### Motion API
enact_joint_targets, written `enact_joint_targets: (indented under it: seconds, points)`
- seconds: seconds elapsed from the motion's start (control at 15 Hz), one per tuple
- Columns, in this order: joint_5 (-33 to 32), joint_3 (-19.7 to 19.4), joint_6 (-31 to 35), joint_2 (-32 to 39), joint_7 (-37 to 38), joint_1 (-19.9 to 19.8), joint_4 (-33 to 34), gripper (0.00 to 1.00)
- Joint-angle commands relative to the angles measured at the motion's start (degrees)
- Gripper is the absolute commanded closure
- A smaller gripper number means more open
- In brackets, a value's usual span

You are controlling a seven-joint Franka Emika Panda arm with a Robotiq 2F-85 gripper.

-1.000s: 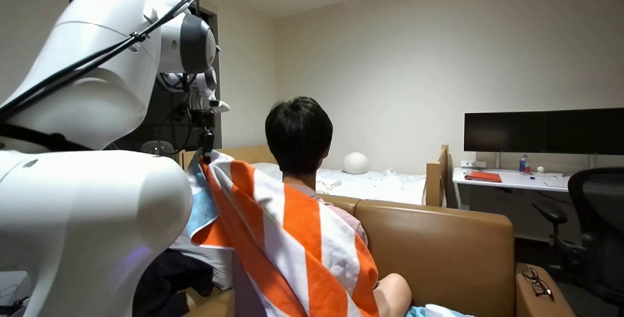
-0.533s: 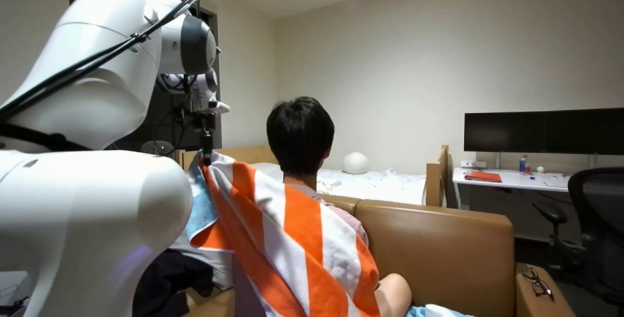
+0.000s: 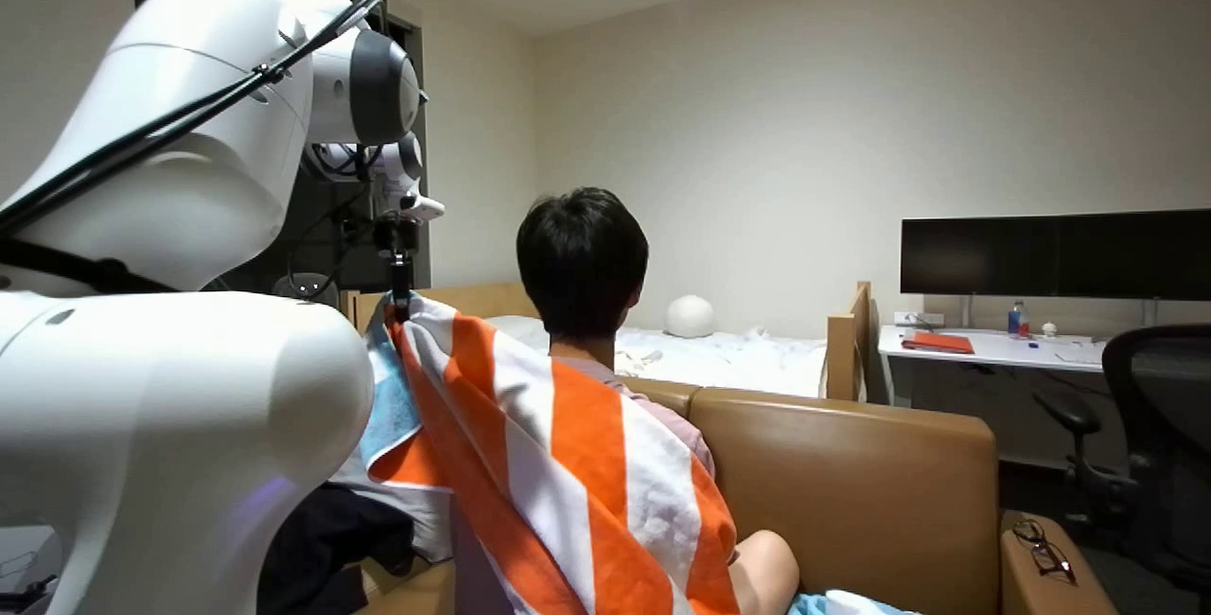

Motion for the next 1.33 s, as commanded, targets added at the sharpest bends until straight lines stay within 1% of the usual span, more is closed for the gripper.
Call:
enact_joint_targets:
  seconds: [0.0,0.47,0.93,1.0,1.07,1.13,1.27]
  points:
    - [1.74,0.15,-0.41,0.09,2.17,-0.13,0.83,0.98]
    - [1.89,0.79,1.52,-0.1,0.09,-0.42,0.45,0.98]
    - [2.01,1.07,0.76,-0.05,-0.27,-0.5,0.55,0.98]
    - [1.96,1.07,0.57,-0.03,-0.31,-0.49,0.58,0.8]
    - [1.99,1.1,0.59,-0.03,-0.31,-0.5,0.58,0.67]
    - [2.03,1.15,0.64,-0.04,-0.32,-0.51,0.57,0.62]
    - [2.2,1.41,0.62,-0.04,-0.49,-0.57,0.6,0.49]
